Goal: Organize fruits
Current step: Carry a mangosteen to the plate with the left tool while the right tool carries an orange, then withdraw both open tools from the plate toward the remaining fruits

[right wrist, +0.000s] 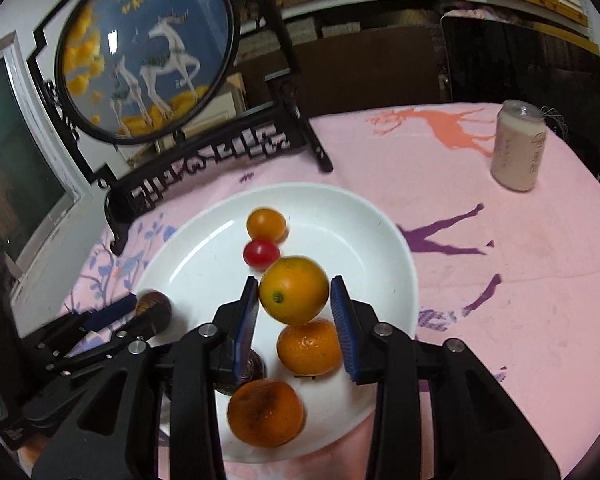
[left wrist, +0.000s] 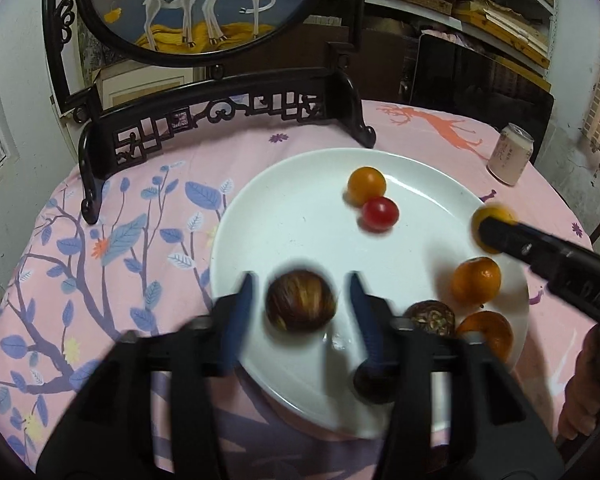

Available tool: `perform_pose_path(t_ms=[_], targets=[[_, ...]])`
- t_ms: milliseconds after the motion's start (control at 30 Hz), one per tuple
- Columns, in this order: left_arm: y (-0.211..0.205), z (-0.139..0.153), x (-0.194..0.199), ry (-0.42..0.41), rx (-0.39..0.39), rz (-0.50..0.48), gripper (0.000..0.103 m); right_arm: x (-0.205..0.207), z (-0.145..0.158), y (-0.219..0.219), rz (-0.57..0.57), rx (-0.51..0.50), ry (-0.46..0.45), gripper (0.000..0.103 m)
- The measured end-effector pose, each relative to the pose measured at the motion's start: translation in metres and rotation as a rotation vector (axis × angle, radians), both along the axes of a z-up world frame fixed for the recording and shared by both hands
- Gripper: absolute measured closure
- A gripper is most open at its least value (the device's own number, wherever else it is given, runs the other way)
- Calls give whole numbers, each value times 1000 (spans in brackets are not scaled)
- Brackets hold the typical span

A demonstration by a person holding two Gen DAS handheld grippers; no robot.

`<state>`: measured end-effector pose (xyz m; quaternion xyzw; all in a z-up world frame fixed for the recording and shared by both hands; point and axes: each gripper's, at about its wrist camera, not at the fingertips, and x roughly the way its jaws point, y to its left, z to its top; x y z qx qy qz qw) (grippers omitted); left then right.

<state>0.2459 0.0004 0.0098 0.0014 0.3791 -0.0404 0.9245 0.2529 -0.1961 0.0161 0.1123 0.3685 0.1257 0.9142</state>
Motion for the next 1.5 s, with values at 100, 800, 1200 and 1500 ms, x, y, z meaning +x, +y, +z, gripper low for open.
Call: perform_pose_path(t_ms=[100,800,1200,1500], targets=[[2,6,-5,-29,8,3,33,-7,7,-5,0,17,-42,54],[40,0,-124,-70,-17,118,6,-180,2,-4,20,-147,-162,34],[36,-9,-190,-64,-57,17,2,-213,-12,-21,4,-56,-103,34],[17,-14,-187,-35,-1,-49,2,-213,-14,-26,-11,-37,-87,34]])
